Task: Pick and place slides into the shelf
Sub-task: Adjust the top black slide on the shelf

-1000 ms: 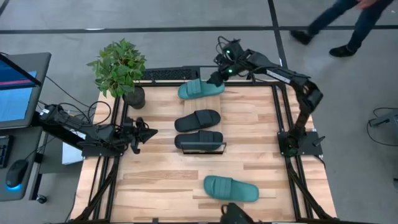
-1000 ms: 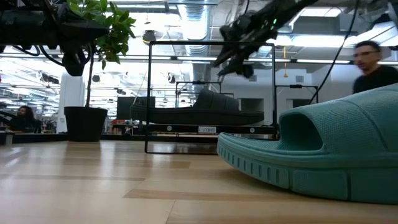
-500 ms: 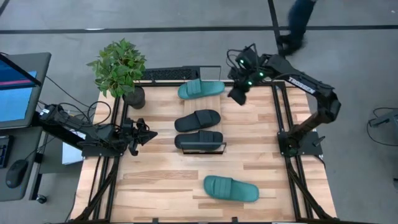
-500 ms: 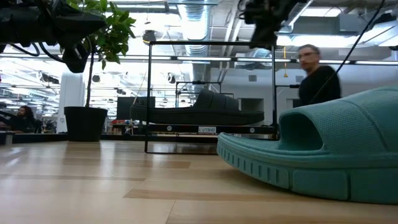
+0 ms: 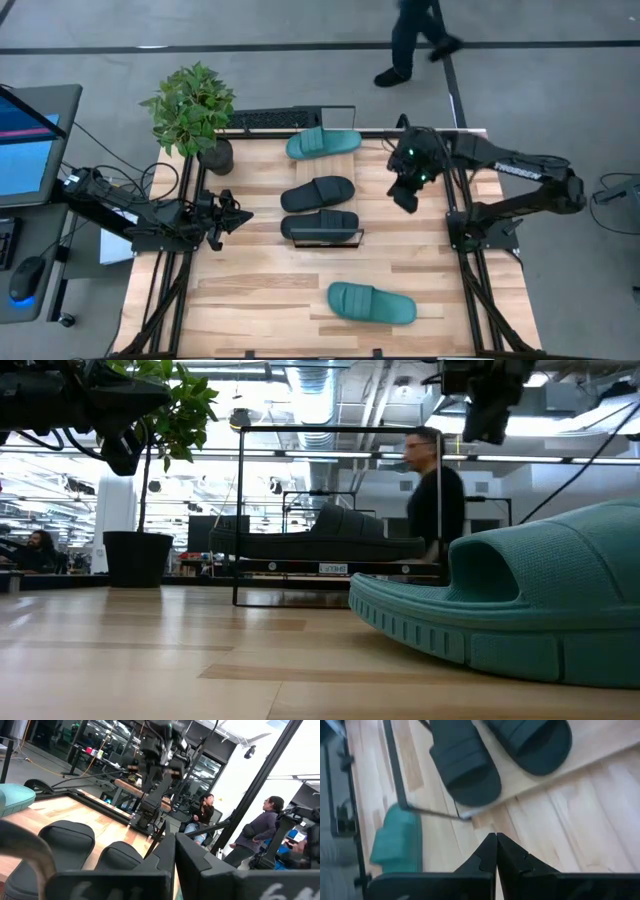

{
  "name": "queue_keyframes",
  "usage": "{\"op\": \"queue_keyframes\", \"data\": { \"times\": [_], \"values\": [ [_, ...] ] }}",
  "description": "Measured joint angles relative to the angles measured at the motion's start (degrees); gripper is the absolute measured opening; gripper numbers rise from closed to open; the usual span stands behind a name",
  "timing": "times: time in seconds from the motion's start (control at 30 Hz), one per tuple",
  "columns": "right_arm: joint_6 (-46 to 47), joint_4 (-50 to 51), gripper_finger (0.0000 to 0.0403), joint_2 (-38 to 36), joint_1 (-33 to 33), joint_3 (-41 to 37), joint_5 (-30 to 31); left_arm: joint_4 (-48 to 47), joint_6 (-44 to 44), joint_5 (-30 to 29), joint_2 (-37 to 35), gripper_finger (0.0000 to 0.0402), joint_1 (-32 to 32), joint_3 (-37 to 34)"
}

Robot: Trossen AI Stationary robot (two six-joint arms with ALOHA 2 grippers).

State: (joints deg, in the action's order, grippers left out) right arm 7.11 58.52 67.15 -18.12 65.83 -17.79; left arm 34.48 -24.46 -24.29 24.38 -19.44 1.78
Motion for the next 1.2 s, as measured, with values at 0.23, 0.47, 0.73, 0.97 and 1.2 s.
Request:
{"op": "queue_keyframes", "data": {
  "times": [0.23,0.47,0.73,0.97,1.2],
  "values": [
    [9.4,-20.4,0.0,-3.9,5.8,-16.1,1.9,0.0,0.1,0.0,0.0,0.0,0.0,0.0],
    [9.5,-39.8,0.0,-1.2,6.3,-24.1,6.9,0.2,0.2,0.0,0.0,0.0,0.0,0.0],
    [6.4,-49.2,0.0,4.0,0.6,-26.1,9.1,0.2,0.3,0.0,0.0,0.0,0.0,0.0],
    [2.9,-54.9,0.0,10.6,-4.9,-26.1,9.0,0.1,0.3,0.0,0.0,0.0,0.0,0.0],
    [0.0,-57.5,0.0,16.4,-7.5,-26.1,8.0,0.1,0.3,0.0,0.0,0.0,0.0,0.0]
  ]
}}
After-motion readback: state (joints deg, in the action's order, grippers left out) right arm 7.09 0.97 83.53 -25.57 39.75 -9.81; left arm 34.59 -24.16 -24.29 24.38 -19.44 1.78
